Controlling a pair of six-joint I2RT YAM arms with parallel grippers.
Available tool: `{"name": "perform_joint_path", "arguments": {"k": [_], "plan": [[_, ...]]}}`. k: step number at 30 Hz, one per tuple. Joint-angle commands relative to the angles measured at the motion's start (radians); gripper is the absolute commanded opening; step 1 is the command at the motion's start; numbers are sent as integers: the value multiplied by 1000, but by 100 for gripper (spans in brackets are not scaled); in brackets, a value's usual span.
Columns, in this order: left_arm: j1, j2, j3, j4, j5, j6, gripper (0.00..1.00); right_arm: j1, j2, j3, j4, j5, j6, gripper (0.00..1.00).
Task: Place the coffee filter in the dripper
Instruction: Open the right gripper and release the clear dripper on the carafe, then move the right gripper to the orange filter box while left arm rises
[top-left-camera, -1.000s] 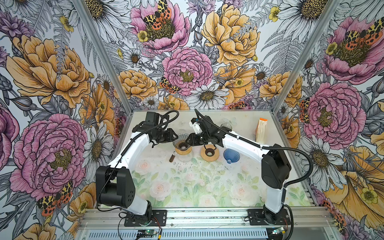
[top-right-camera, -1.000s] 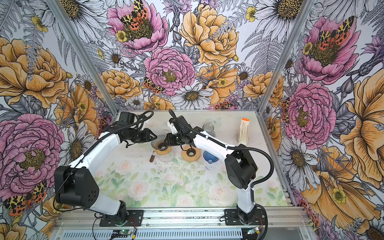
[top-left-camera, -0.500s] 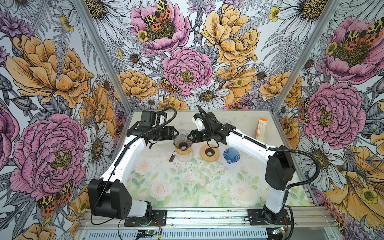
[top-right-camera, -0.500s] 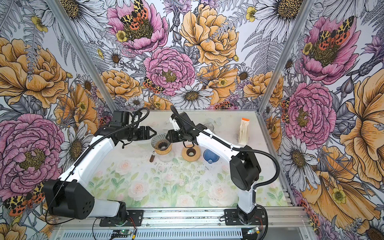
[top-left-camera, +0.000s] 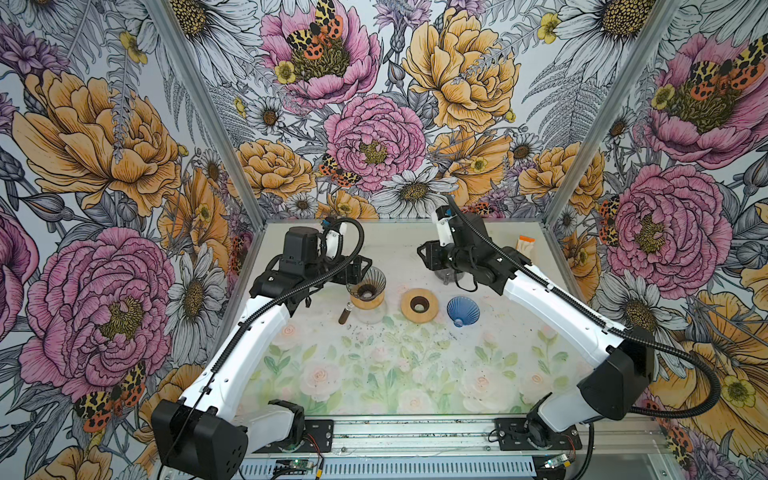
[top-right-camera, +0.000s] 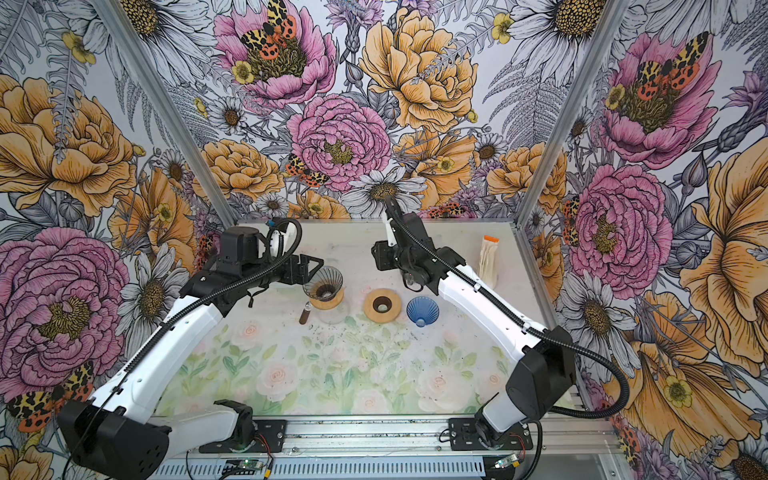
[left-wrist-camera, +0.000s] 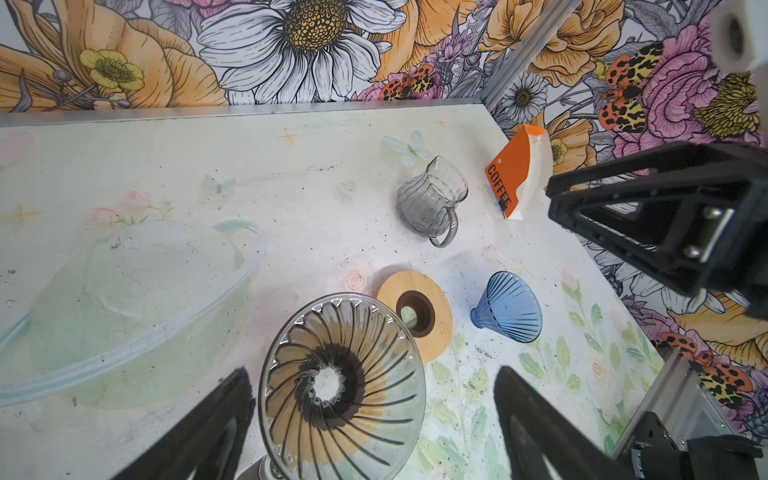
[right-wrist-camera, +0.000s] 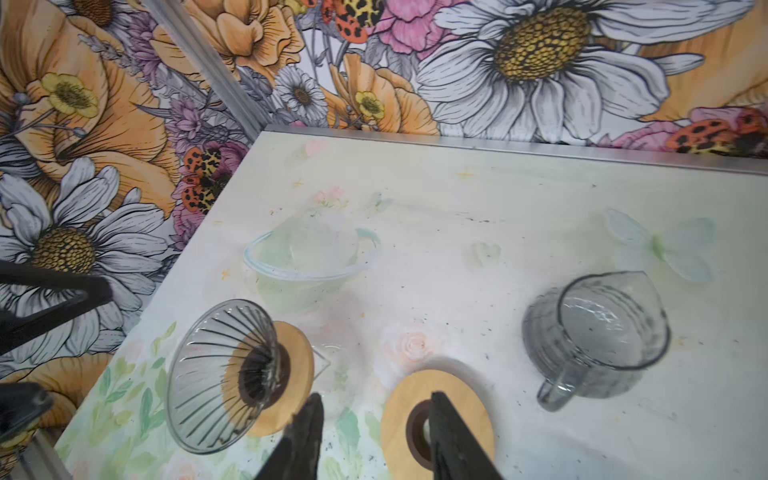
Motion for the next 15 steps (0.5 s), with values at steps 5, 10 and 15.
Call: {"name": "perform_joint_path", "arguments": {"k": [5,10,15], "plan": [[-91,-86,-72,181,-72,-29,93,-185,-160,-140,-48,89,-20,41],[-168,-125,-122,254,-119,-33,99,-320,-211,-211,-51,105,-31,38],[-227,-128,-148,309,-151,-37,99,-437,-212,-259,-48,114,-38,35]]}}
